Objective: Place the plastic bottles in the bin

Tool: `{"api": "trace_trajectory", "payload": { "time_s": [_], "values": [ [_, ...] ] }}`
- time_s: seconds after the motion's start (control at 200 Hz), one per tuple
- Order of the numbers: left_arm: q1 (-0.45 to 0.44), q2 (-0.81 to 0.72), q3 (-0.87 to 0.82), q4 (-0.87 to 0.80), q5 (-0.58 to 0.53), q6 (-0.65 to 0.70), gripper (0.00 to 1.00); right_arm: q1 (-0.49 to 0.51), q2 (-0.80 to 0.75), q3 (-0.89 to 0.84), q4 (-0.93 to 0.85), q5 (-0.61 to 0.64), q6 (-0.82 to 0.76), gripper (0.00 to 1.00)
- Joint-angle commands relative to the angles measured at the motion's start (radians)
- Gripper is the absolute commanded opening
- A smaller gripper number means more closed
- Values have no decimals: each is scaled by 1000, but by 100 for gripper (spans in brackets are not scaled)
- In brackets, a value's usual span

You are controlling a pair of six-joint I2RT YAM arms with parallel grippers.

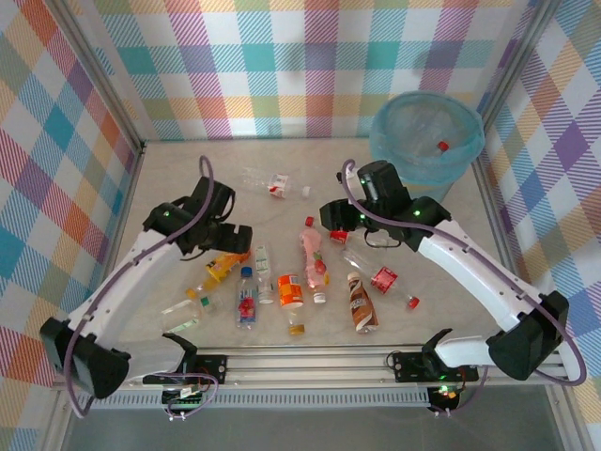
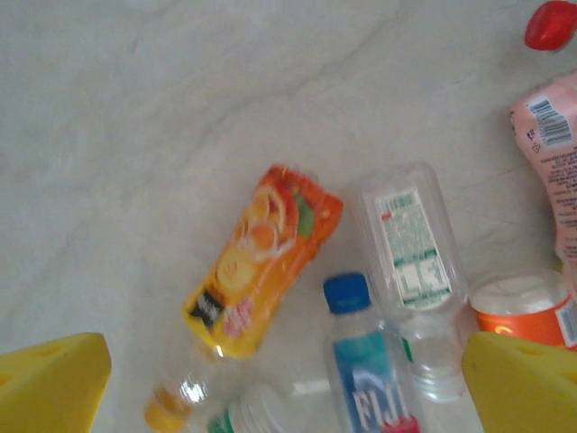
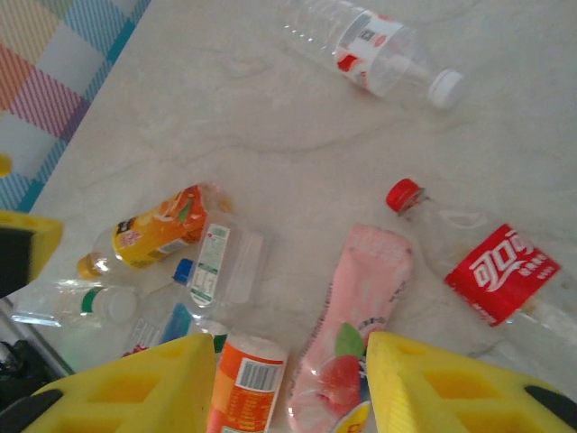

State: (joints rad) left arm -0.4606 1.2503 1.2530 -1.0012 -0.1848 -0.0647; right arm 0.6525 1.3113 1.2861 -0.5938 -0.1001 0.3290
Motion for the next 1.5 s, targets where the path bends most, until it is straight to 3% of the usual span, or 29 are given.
{"api": "trace_trajectory", "payload": {
  "time_s": [0.0, 0.205, 0.405, 0.575, 0.75, 1.0, 1.23, 1.495],
  "values": [
    [35, 127, 124, 165, 26, 330, 100, 6, 1, 22, 58, -59, 38, 48],
    [122, 409, 331, 280, 187, 747, 100, 6, 52, 128, 28, -114, 38, 46],
    [228, 699, 634, 214, 356, 945, 100, 6, 161, 275, -68, -148, -30, 47],
    [275, 846, 742, 202, 444, 1160, 100, 6, 244, 334, -93, -155, -57, 48],
    [293, 1033, 938, 157, 442, 1177, 100, 4, 332, 392, -110, -157, -61, 50],
    [292, 1169, 986, 191, 468, 1245, 100, 4, 470, 535, -216, -181, -88, 51],
    [289, 1238, 1034, 107, 469, 1257, 100, 4, 543, 637, -289, -201, -113, 51],
    [285, 1218, 989, 13, 461, 1248, 81, 4, 503, 595, -275, -202, -89, 51]
  ]
}}
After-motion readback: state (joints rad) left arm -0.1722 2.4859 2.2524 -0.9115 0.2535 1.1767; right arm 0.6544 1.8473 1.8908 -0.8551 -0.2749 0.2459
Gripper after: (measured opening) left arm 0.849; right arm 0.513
